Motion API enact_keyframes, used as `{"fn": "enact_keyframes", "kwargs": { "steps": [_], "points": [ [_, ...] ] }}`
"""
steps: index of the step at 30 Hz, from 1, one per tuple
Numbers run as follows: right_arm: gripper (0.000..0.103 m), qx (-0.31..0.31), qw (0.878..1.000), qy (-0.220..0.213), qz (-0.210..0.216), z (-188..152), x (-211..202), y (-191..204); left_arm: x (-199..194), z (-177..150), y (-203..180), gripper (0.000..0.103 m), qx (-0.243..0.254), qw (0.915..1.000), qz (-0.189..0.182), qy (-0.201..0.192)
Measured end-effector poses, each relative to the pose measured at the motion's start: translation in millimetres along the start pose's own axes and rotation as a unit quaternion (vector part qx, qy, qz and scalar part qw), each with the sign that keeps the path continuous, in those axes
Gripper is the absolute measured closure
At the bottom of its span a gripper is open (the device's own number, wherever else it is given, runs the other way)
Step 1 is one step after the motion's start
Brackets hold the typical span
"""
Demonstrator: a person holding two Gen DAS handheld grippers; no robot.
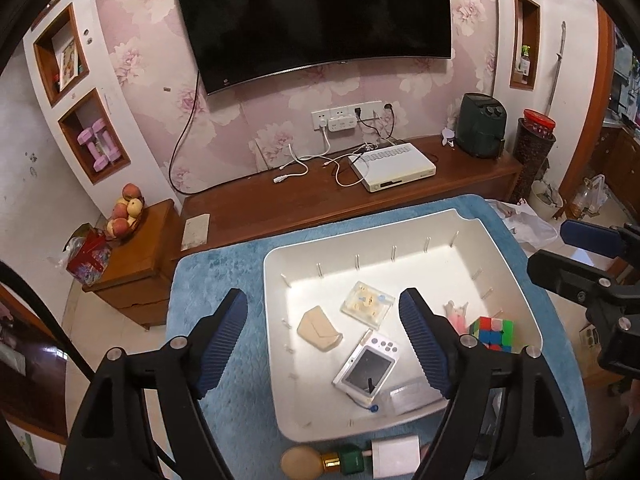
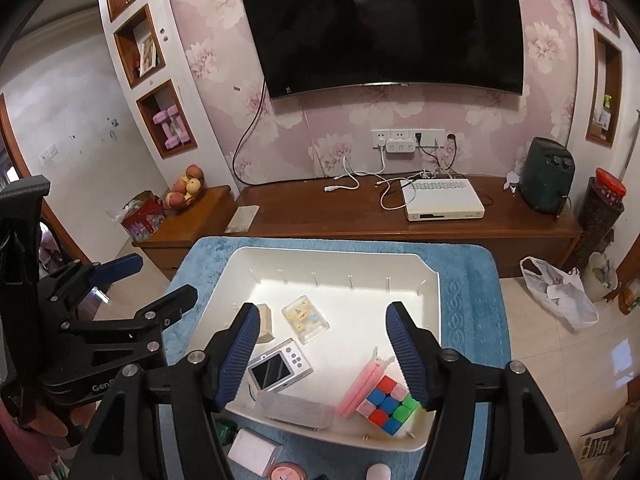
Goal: Organize rigid objects
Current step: 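Withdraw both tools from the bin toward the remaining items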
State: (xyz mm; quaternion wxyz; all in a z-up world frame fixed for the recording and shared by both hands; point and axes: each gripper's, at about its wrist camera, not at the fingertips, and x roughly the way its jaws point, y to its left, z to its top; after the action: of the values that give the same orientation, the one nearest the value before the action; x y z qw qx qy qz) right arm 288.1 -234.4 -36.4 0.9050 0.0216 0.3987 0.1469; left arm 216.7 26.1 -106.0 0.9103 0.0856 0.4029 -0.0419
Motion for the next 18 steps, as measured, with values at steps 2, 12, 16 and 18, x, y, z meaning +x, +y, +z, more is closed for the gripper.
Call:
{"fn": "enact_keyframes", "kwargs": {
  "steps": [2,12,16,18],
  "points": [
    [0.035,-0.001,1.000,-0.003,0.000,-3.3,-6.0,2.1,-7.3,-3.1,1.6,0.021,-0.002,1.0000,0.002,-0.002],
    [0.029,-0.012,0.999,-0.044,0.000,-28.5,-50.8,31.0,-49.8,-24.4,14.7,0.019,-0.005,0.9996,0.014,-0.024],
    [0.026,-0.019,0.998,-0.062,-0.003,-39.2,-67.6,43.4,-67.1,-36.1,21.4,0.018,-0.007,0.9992,0.016,-0.035],
    [0.025,-0.022,0.997,-0.073,-0.006,-45.6,-75.7,50.5,-73.6,-42.2,25.7,0.016,-0.007,0.9991,0.018,-0.038]
  ]
}}
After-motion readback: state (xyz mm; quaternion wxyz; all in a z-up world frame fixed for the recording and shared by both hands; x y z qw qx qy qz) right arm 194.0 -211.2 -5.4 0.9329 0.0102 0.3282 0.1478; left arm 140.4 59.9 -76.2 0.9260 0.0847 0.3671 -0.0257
